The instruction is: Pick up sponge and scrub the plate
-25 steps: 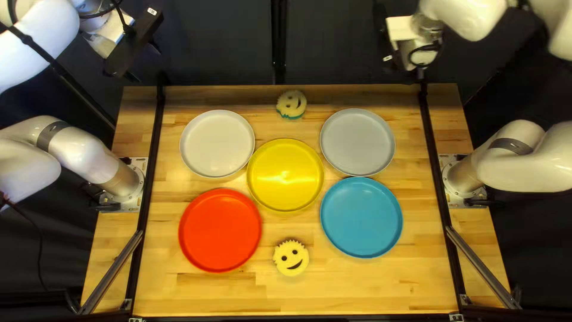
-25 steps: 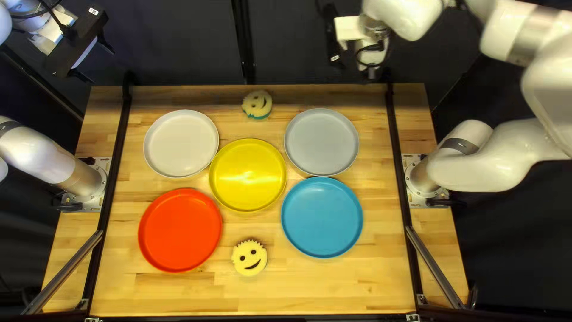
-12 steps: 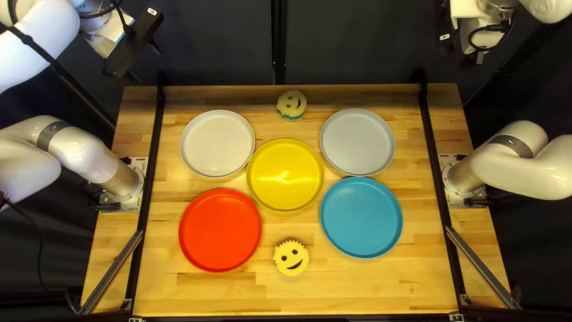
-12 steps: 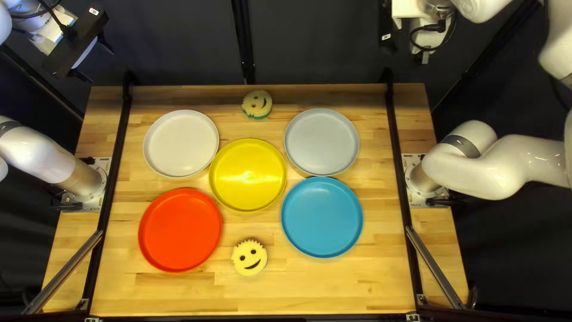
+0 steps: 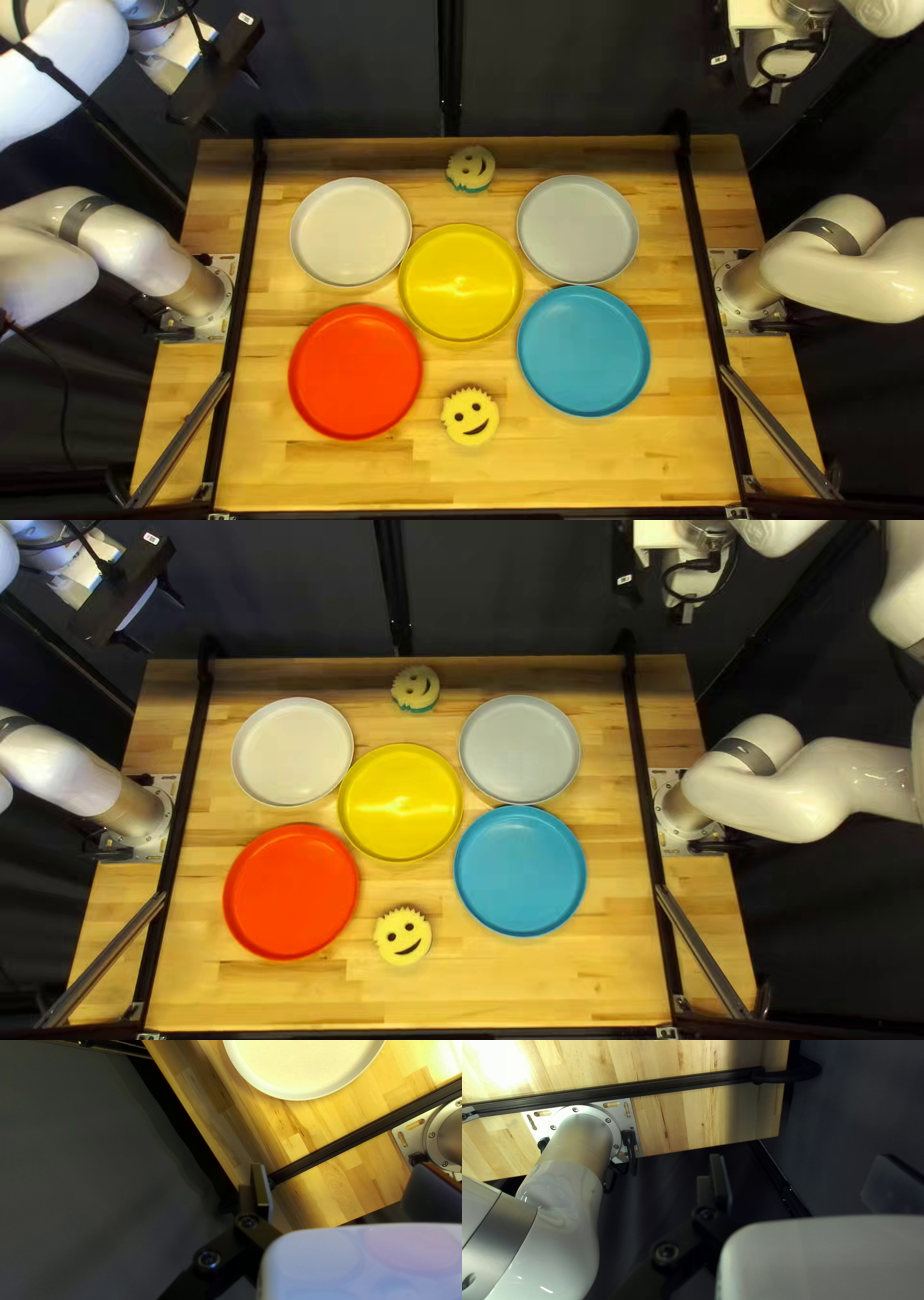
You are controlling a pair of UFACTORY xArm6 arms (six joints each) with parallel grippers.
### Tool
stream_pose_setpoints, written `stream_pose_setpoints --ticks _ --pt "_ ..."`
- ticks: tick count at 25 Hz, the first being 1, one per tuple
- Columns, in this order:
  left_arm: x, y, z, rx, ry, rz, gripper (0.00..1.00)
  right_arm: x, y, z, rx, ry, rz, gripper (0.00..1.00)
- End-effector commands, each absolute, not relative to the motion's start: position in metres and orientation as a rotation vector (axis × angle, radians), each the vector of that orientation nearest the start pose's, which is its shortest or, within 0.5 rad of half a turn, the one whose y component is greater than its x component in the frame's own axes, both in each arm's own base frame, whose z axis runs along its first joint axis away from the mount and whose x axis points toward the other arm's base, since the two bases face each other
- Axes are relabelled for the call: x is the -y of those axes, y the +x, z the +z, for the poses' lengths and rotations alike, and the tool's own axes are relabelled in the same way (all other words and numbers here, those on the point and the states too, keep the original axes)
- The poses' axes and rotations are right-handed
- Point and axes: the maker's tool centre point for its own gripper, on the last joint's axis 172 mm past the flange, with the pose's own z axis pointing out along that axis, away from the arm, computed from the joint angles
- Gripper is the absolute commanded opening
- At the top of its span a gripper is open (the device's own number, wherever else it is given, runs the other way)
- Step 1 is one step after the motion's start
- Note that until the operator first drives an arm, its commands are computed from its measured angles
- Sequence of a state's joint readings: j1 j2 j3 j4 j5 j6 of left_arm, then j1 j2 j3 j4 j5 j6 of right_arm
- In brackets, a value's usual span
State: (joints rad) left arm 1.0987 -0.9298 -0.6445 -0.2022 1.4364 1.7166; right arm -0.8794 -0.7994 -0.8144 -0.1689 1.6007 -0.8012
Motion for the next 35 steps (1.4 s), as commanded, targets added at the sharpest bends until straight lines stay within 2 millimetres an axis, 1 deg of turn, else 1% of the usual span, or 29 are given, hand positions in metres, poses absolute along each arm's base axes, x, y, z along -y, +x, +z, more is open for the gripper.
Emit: stream_pose_setpoints --ticks 1,6,8,10,13,15,18,19,21,22,23,35 --pt "-0.207 0.163 0.308 -0.899 -2.883 -0.336 1.00 0.223 0.125 0.332 -0.137 -3.255 0.191 1.00" --pt "-0.207 0.163 0.308 -0.899 -2.883 -0.336 1.00 0.223 0.125 0.332 -0.137 -3.255 0.191 1.00" --pt "-0.202 0.168 0.309 -0.900 -2.889 -0.358 1.00 0.223 0.125 0.332 -0.137 -3.255 0.191 1.00" --pt "-0.188 0.183 0.311 -0.915 -2.890 -0.384 1.00 0.223 0.125 0.332 -0.137 -3.255 0.191 1.00" --pt "-0.168 0.205 0.304 -0.944 -2.884 -0.416 1.00 0.223 0.125 0.332 -0.137 -3.255 0.191 1.00" --pt "-0.145 0.225 0.295 -0.974 -2.876 -0.447 1.00 0.223 0.125 0.332 -0.137 -3.255 0.191 1.00" --pt "-0.119 0.241 0.288 -0.994 -2.873 -0.484 1.00 0.223 0.125 0.332 -0.137 -3.255 0.191 1.00" --pt "-0.106 0.248 0.282 -1.002 -2.875 -0.501 1.00 0.223 0.125 0.332 -0.137 -3.255 0.191 1.00" --pt "-0.087 0.260 0.272 -1.018 -2.887 -0.534 1.00 0.223 0.125 0.332 -0.137 -3.255 0.191 1.00" --pt "-0.079 0.266 0.268 -1.029 -2.896 -0.551 1.00 0.223 0.125 0.332 -0.137 -3.255 0.191 1.00" --pt "-0.075 0.266 0.270 -1.040 -2.900 -0.563 1.00 0.223 0.125 0.332 -0.137 -3.255 0.191 1.00" --pt "-0.075 0.265 0.269 -1.034 -2.907 -0.573 1.00 0.223 0.125 0.332 -0.137 -3.255 0.191 1.00"
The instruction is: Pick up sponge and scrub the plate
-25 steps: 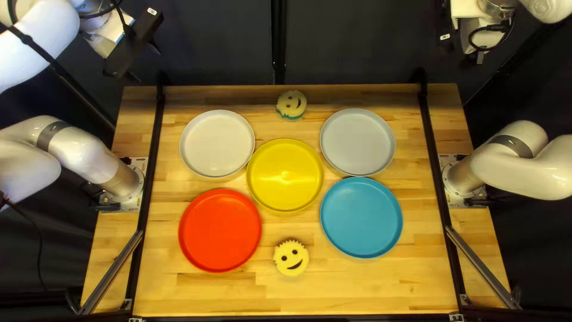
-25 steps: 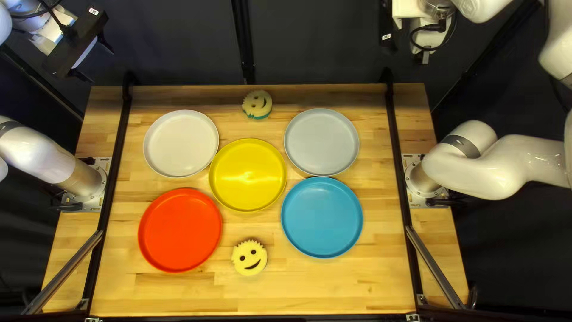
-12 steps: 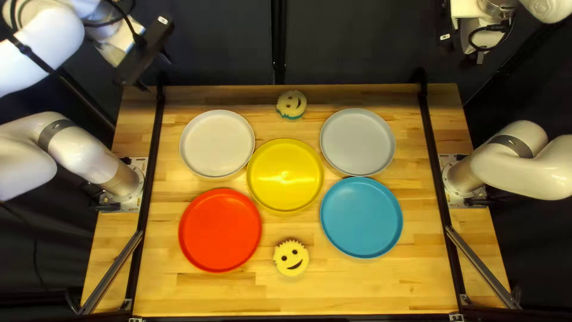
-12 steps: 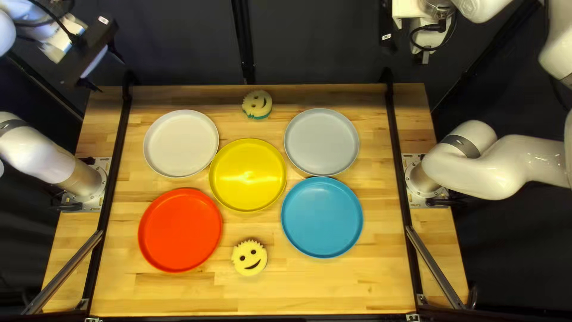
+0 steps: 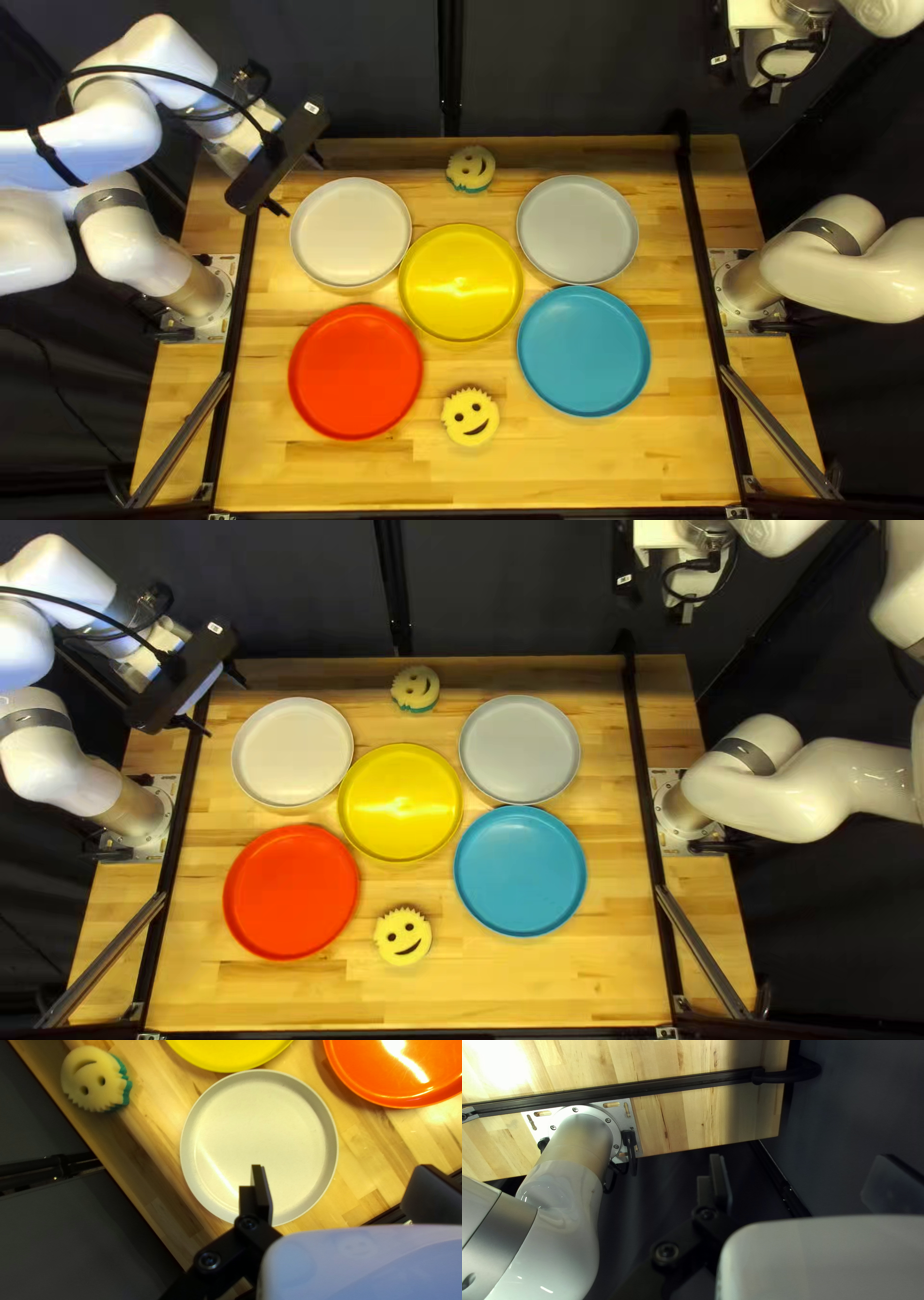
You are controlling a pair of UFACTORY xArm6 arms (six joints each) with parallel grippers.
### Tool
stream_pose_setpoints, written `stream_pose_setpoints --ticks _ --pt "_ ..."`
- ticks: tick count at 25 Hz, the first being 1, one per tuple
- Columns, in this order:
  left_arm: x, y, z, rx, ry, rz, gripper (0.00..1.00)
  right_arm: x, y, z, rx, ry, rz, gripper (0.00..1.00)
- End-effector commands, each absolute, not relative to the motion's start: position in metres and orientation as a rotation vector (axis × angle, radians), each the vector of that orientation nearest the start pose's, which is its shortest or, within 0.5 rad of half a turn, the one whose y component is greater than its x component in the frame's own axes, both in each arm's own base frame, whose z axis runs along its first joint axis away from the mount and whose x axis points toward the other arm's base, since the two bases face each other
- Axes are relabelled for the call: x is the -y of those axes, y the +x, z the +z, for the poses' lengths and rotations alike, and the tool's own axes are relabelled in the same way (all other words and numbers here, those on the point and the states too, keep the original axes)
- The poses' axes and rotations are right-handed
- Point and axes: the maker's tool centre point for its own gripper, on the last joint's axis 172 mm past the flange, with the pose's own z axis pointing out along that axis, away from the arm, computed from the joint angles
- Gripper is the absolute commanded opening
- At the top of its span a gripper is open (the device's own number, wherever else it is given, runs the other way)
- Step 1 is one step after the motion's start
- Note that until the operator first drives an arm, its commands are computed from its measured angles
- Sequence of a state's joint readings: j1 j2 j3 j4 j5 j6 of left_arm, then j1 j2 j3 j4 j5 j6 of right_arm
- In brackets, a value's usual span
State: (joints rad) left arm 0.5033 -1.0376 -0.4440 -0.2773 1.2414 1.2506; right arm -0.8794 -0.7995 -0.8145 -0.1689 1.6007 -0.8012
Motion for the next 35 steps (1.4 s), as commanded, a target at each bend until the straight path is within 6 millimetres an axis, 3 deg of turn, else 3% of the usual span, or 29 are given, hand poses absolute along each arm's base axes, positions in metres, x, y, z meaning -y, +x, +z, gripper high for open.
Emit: stream_pose_setpoints --ticks 1,4,10,14,19,29,35 --pt "-0.070 0.272 0.263 -1.030 -2.908 -0.569 1.00 0.223 0.125 0.332 -0.137 -3.255 0.191 1.00" --pt "-0.044 0.298 0.251 -1.033 -2.910 -0.570 1.00 0.223 0.125 0.332 -0.137 -3.255 0.191 1.00" --pt "0.008 0.344 0.248 -1.074 -2.875 -0.582 1.00 0.223 0.125 0.332 -0.137 -3.255 0.191 1.00" --pt "0.040 0.376 0.226 -1.089 -2.840 -0.517 1.00 0.223 0.125 0.332 -0.137 -3.255 0.191 1.00" --pt "0.068 0.395 0.200 -1.062 -2.822 -0.437 1.00 0.223 0.125 0.332 -0.137 -3.255 0.191 1.00" --pt "0.070 0.396 0.199 -1.057 -2.825 -0.442 1.00 0.223 0.125 0.332 -0.137 -3.255 0.191 1.00" --pt "0.120 0.437 0.180 -1.096 -2.800 -0.474 1.00 0.223 0.125 0.332 -0.137 -3.255 0.191 1.00"
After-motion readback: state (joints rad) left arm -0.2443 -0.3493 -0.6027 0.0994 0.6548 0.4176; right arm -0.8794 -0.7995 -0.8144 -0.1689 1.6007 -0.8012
